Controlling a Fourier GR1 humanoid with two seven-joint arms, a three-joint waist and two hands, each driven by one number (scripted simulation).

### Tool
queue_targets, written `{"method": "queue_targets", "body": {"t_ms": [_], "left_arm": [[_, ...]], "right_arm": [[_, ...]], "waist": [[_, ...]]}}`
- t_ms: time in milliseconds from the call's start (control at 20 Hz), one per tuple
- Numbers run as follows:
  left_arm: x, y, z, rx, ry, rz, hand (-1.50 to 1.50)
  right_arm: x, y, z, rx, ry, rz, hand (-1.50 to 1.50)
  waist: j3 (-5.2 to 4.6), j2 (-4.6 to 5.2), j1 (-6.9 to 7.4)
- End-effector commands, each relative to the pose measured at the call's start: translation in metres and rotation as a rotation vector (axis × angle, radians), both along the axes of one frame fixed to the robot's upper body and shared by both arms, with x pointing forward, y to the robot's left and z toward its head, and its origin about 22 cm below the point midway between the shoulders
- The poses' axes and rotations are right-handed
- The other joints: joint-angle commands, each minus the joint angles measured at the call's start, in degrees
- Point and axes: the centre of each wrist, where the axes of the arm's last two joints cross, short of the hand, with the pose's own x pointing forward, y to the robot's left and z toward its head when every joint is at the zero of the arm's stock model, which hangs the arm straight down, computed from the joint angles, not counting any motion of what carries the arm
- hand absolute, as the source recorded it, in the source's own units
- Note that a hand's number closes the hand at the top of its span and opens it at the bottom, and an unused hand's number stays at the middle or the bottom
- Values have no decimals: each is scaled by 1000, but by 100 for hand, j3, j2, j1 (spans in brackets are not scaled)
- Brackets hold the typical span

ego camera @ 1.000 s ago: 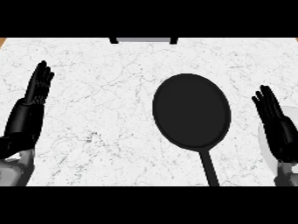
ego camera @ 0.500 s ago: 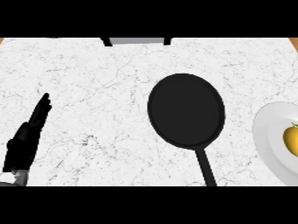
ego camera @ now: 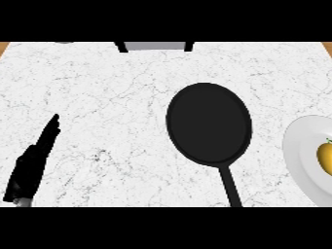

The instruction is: Pick the lemon from the plate and place it in the pan

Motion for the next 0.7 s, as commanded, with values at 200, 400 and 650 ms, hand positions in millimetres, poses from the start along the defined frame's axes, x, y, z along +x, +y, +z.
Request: {"method": "queue_targets", "body": {"t_ms": [200,400,650], "left_arm": [[-4,-3,6,-21,31,-13,0],[-2,-5,15,4,6,-41,0],[11,-17,-6,4,15,-33,0]], "right_arm": [[9,9,59,18,272,251,-150],[41,12,87,81,307,324,-150],[77,29,116,63,428,324,-150]], "waist": [[10,0,111],[16,11,204],[11,30,202]]}}
